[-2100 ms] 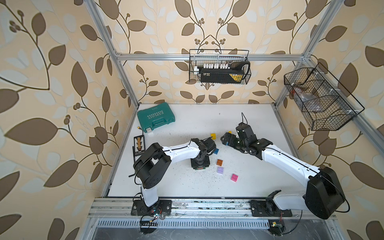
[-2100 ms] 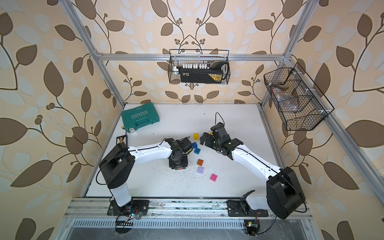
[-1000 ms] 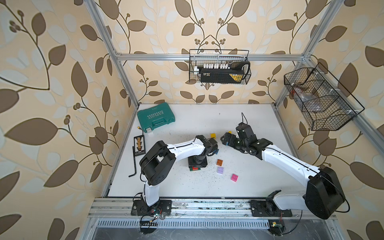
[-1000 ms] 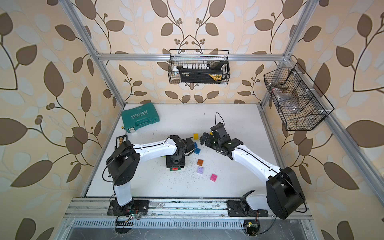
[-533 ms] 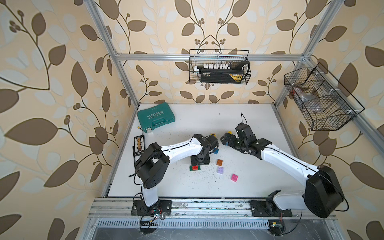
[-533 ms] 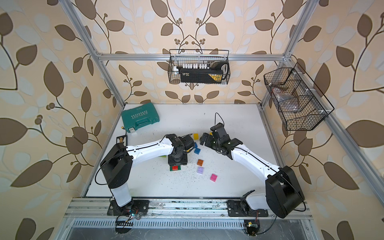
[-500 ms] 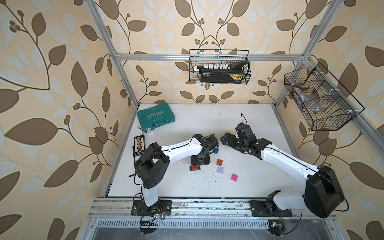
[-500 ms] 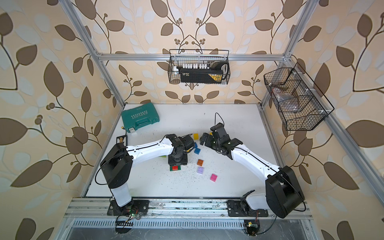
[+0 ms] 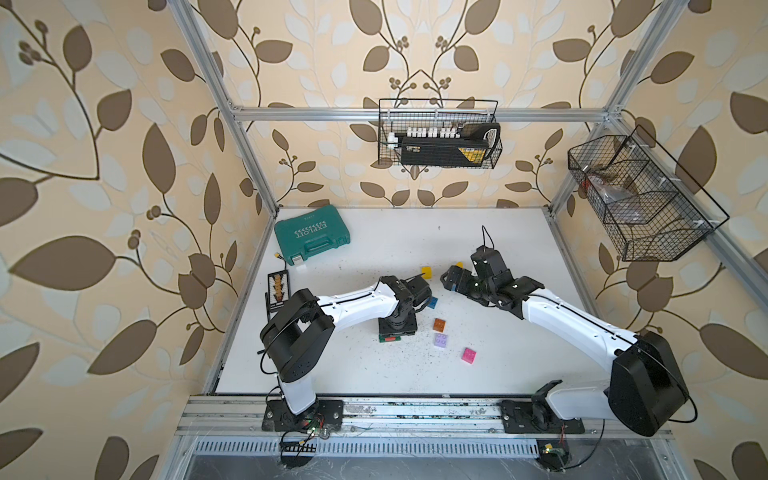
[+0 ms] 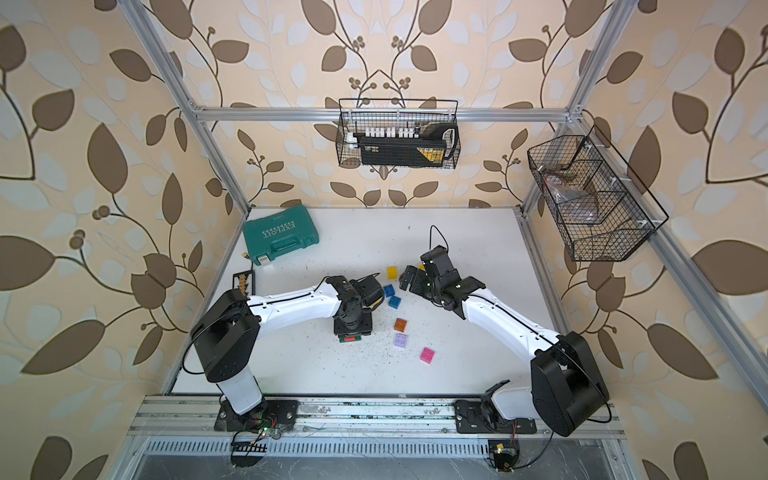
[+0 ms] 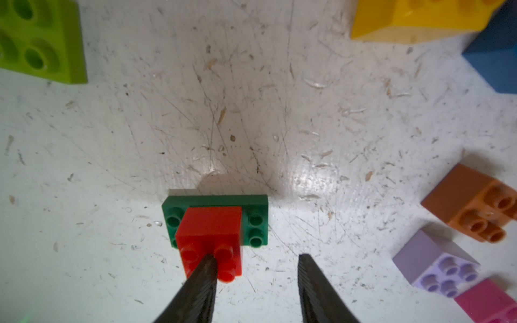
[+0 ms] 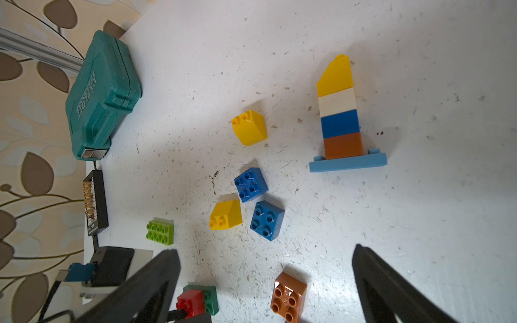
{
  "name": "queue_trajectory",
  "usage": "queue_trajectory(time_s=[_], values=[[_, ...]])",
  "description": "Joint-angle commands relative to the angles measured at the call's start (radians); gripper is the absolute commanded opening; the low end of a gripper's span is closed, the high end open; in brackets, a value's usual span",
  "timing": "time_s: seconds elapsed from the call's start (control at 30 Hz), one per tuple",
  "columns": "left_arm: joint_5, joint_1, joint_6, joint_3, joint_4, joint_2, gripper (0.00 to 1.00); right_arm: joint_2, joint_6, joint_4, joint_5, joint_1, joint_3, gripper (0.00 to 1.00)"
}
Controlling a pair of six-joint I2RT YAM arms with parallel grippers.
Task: Assemble the number 1 with lego
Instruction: Move the lego brick at the center of the board.
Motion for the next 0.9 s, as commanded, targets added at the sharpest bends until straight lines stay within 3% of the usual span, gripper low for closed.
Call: queue_trajectory(time_s=[0.0, 0.13, 0.27, 0.6, 0.87], values=[[0.066, 0.012, -0.021, -0.099, 0.075, 0.043, 0.49, 0.014, 0.006, 0.007, -0.006, -0.004, 0.010, 0.99], [0.068, 0.012, 0.020, -0.131, 0.154, 0.062, 0.48, 0.014, 0.008, 0.007, -0.006, -0.003, 0.012, 0.99], [0.085, 0.012, 0.136, -0.096, 0.197, 0.102, 0.48, 0.017, 0.008, 0.006, -0.006, -0.004, 0.013, 0.99], [0.108, 0.046, 0.388, 0.026, 0.152, 0.167, 0.48, 0.017, 0.007, 0.004, -0.002, -0.004, 0.014, 0.99], [0.119, 0.062, 0.443, 0.132, 0.103, 0.174, 0.48, 0.020, 0.009, 0.002, 0.000, -0.003, 0.016, 0.99]])
